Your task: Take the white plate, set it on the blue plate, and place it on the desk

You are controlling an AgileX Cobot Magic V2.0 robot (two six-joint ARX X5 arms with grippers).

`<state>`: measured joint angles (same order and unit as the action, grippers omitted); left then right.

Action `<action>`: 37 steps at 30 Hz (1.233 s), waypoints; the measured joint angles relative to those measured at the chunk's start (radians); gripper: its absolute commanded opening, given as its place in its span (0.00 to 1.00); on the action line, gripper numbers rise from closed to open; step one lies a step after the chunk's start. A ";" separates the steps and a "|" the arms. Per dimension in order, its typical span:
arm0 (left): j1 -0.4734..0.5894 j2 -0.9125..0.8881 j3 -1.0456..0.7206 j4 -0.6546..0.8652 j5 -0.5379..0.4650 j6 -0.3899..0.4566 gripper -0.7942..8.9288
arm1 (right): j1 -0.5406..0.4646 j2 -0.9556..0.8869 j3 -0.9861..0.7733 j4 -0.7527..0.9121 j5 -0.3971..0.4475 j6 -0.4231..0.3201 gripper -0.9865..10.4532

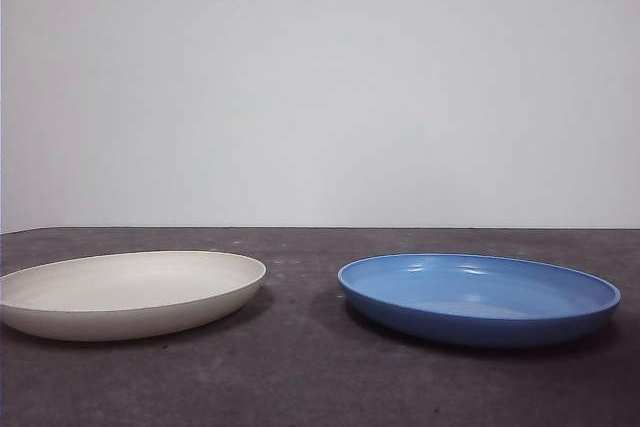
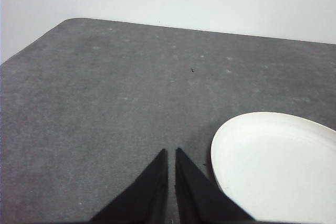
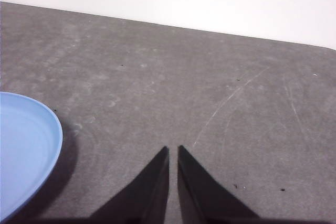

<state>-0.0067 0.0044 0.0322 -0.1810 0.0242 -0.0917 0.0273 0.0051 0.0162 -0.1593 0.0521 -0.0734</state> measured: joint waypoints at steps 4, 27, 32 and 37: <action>0.000 0.000 0.000 0.000 0.000 0.000 0.10 | 0.000 0.000 0.000 0.039 0.000 0.000 0.11; -0.026 0.241 0.210 0.071 0.002 -0.212 0.10 | 0.000 0.222 0.286 -0.002 -0.146 0.431 0.10; -0.054 0.370 0.360 0.058 0.066 -0.217 0.10 | 0.000 0.377 0.441 -0.111 -0.262 0.445 0.10; -0.077 0.502 0.529 -0.030 0.151 -0.216 0.10 | 0.001 0.530 0.597 -0.266 -0.412 0.443 0.10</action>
<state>-0.0834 0.5064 0.5610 -0.2111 0.1749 -0.3073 0.0284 0.5350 0.6136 -0.4252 -0.3603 0.3698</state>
